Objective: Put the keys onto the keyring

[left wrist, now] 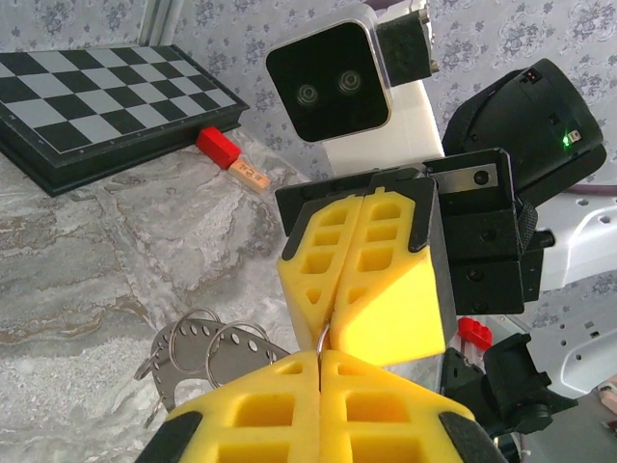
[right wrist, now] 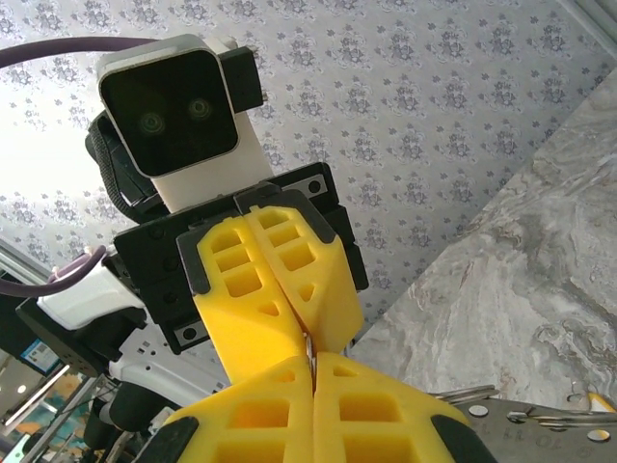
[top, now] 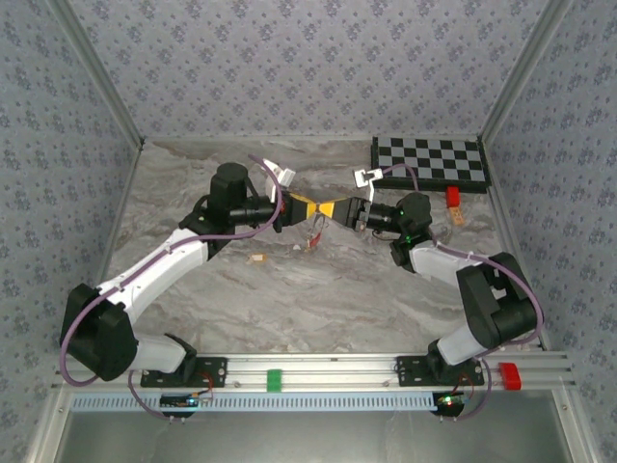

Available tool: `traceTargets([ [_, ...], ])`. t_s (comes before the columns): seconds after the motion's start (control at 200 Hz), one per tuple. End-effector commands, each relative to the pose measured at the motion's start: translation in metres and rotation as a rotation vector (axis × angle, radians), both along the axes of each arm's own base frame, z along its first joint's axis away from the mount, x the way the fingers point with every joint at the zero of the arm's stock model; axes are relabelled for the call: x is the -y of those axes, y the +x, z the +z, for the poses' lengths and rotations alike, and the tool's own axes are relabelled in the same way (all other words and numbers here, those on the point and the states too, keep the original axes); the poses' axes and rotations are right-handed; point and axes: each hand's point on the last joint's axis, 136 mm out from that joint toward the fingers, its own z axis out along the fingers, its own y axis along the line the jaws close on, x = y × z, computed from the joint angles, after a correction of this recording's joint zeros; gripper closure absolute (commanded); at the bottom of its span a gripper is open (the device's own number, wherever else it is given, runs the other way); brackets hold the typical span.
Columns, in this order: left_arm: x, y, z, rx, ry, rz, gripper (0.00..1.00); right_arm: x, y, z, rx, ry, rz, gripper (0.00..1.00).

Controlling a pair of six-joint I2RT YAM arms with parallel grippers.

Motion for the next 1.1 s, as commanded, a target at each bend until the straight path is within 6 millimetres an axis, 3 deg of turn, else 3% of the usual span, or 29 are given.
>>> traceTargets([
  [0.0,-0.003,-0.006,0.024,0.057,-0.045,-0.013,0.79,0.001,0.001,0.007,0.040,-0.010,-0.022,1.00],
  [0.145,-0.013,0.000,0.032,0.054,-0.079,0.035,0.65,0.001,0.000,0.010,0.045,-0.008,-0.020,1.00],
  [0.37,-0.018,0.003,0.029,0.033,-0.095,0.060,0.65,0.001,0.000,0.012,0.055,-0.010,-0.029,1.00],
  [0.735,0.001,0.000,0.009,-0.010,-0.033,0.015,0.68,0.000,-0.003,0.012,0.076,-0.036,-0.043,1.00],
  [1.094,-0.001,0.001,0.013,0.013,-0.021,0.032,0.68,0.001,-0.007,0.008,0.140,-0.098,-0.079,1.00],
])
